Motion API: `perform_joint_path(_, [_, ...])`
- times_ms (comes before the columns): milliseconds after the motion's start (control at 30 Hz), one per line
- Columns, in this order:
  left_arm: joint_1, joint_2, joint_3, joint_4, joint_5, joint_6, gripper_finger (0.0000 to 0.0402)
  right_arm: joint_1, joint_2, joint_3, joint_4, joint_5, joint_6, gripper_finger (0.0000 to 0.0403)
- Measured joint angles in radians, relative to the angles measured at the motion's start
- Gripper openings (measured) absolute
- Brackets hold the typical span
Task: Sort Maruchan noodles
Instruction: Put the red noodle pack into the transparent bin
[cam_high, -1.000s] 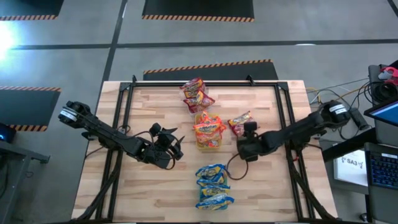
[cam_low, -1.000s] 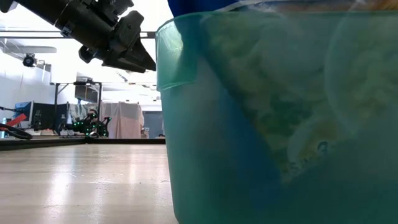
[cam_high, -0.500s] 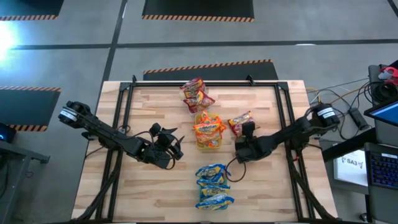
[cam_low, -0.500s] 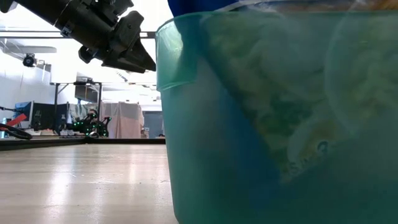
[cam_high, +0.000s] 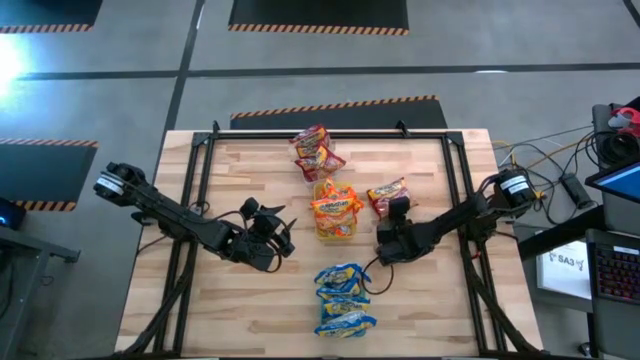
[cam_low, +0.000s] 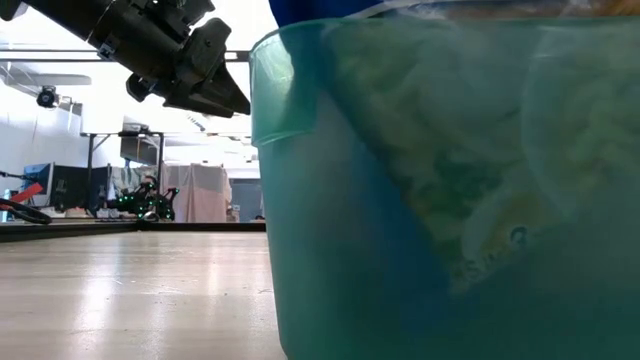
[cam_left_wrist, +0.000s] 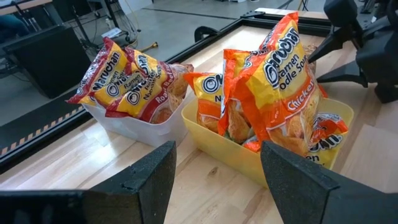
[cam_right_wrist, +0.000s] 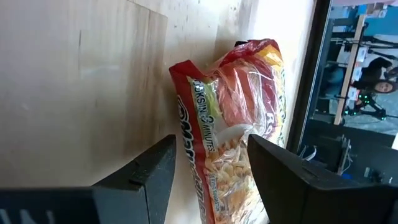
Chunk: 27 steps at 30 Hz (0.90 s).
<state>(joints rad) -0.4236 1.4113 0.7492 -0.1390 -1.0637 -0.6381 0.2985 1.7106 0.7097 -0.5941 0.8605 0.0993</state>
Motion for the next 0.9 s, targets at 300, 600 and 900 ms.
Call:
perform_joint_path(300, [0.000,0.000,0.000,0.000,0.000,0.000,0.0217,-0.020,-0.057,-0.001,0.011,-0.025,-0.001,0.0169])
perform_joint_path(600, [0.000,0.000,0.000,0.000,0.000,0.000,0.0217,-0.065,-0.061,-0.001,0.025,-0.092,-0.019,0.0167])
perform_joint_path(900, [0.000,0.000,0.000,0.000,0.000,0.000,0.0217,-0.066,-0.060,-0.001,0.033,-0.094,-0.041,0.0105])
